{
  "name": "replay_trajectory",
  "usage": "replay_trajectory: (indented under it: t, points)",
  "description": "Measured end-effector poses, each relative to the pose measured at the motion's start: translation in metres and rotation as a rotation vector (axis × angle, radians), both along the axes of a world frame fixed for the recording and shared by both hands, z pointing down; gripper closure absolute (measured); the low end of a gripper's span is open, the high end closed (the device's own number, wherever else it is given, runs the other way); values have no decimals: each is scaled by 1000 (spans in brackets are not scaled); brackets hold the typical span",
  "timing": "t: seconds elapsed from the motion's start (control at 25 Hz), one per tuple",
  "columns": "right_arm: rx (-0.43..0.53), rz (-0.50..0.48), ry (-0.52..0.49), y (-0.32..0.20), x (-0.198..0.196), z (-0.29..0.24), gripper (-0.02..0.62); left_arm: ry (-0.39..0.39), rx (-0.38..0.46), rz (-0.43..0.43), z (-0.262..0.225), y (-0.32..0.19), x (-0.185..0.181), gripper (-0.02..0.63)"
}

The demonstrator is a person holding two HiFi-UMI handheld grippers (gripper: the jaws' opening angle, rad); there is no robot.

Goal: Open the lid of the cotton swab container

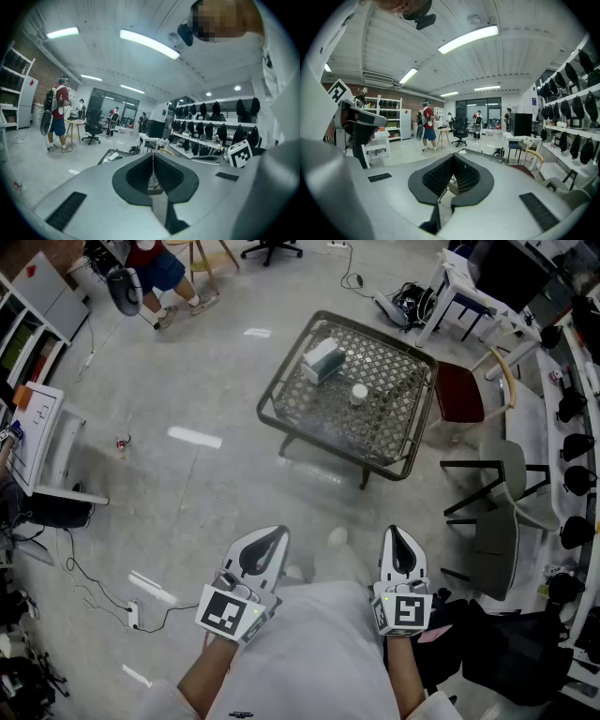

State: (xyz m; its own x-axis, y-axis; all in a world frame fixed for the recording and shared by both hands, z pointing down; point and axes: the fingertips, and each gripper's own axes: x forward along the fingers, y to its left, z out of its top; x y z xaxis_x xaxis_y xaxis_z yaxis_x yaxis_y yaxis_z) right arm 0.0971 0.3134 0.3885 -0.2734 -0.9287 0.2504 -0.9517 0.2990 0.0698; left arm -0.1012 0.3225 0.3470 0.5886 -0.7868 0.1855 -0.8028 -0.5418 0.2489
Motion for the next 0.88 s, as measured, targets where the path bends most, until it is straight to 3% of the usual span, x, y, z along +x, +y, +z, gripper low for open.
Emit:
replay_trajectory:
  t: [0.48,0.72,0.88]
  points:
    - [26,-70,-44,19,40,-27,595,-9,19,-65,-19,35,60,598]
    - [36,-215,-68,26,56,-25,595,-36,8,-89,-18,35,98,598]
    - [47,-231,-83,30,78,-23,595,-56,8,-87,-16,36,123,598]
